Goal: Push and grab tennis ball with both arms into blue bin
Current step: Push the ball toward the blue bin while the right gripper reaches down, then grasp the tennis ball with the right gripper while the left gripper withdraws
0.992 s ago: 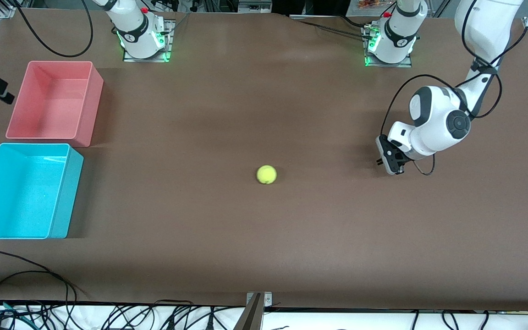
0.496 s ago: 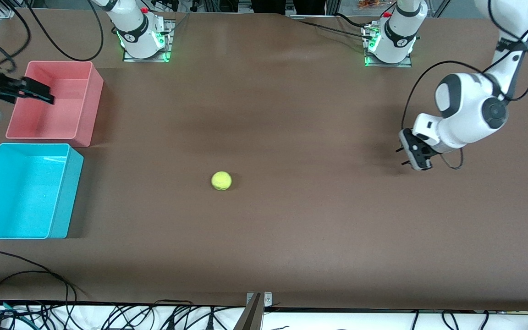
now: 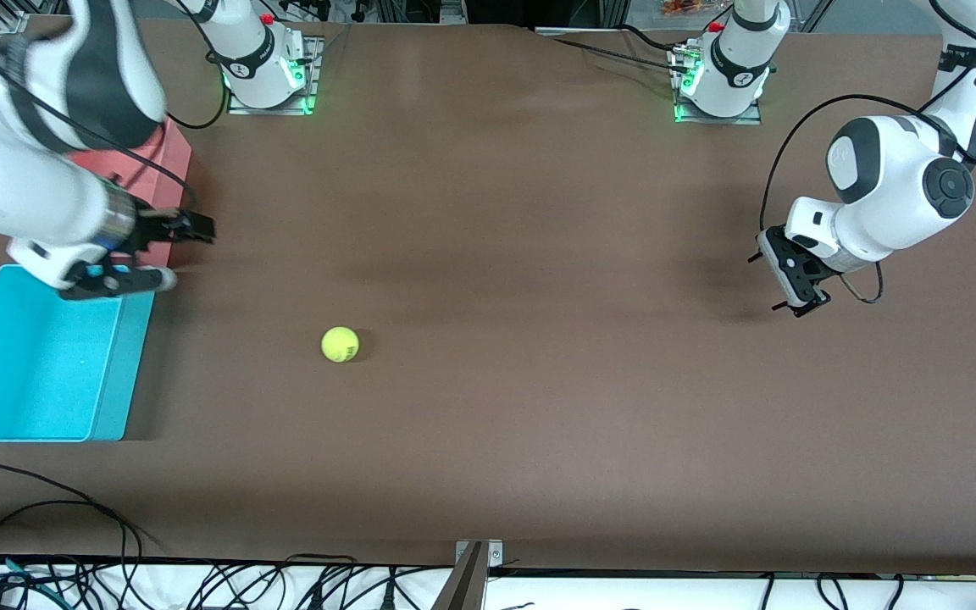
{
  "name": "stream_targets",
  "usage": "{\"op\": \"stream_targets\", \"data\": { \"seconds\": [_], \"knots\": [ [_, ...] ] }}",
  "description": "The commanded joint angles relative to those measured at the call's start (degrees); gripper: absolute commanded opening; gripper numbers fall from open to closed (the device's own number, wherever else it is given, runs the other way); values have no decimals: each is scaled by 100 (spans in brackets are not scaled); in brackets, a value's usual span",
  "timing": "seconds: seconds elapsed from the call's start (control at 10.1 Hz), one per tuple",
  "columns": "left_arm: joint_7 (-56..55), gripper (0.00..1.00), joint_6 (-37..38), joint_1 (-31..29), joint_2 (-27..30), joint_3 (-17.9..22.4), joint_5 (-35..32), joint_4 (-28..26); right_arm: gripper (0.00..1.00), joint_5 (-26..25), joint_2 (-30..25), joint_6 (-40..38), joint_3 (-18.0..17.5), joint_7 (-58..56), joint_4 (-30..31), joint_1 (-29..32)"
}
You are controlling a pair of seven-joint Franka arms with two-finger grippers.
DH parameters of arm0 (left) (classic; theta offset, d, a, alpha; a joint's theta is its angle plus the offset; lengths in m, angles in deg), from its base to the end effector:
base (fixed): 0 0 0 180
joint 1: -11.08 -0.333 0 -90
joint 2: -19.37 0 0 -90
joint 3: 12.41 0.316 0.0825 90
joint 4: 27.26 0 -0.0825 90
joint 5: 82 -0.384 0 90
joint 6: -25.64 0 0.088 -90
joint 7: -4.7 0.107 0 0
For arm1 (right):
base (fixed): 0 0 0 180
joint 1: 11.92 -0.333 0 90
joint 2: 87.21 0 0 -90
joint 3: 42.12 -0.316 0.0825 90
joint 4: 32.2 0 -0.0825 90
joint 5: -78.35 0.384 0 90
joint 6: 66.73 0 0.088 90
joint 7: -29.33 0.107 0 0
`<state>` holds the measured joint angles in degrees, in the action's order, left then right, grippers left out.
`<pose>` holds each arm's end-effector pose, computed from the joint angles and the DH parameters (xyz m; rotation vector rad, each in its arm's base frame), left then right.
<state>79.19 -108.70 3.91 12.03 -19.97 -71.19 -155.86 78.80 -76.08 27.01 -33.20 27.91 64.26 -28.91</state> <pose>0.5337 -0.0063 0.3087 2.5023 -1.6612 0.1025 0.5857 0.0896 0.4661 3.0732 0.2517 -0.3682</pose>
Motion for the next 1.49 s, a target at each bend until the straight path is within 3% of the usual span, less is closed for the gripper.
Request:
{"op": "stream_targets", "data": {
  "seconds": [0.0, 0.4, 0.69, 0.99, 1.19, 1.39],
  "knots": [
    [-31, 100, -31, 67, 452, 62, -79, -16, 100, 26, 344, 1806, 49, -86, 801, -155],
    [13, 100, 257, 67, 997, 341, -18, 308, 100, 43, 1626, 3928, 49, -157, 866, -138],
    [-284, 100, 600, 58, 1015, 421, -9, 950, 100, 43, 2085, 4327, 57, -183, 848, -112],
    [-1985, 100, 1171, 76, 1086, 572, -35, 1337, 100, 43, 2244, 4179, 84, -515, 945, 81],
    [-3146, 100, 1968, 84, 1077, 563, -96, 1767, 100, 26, 2472, 4423, 93, -718, 875, 248],
    [-3685, 100, 2444, 111, 1077, 528, -603, 2180, 100, 35, 2508, 4504, 93, -763, 831, 258]
  ]
}}
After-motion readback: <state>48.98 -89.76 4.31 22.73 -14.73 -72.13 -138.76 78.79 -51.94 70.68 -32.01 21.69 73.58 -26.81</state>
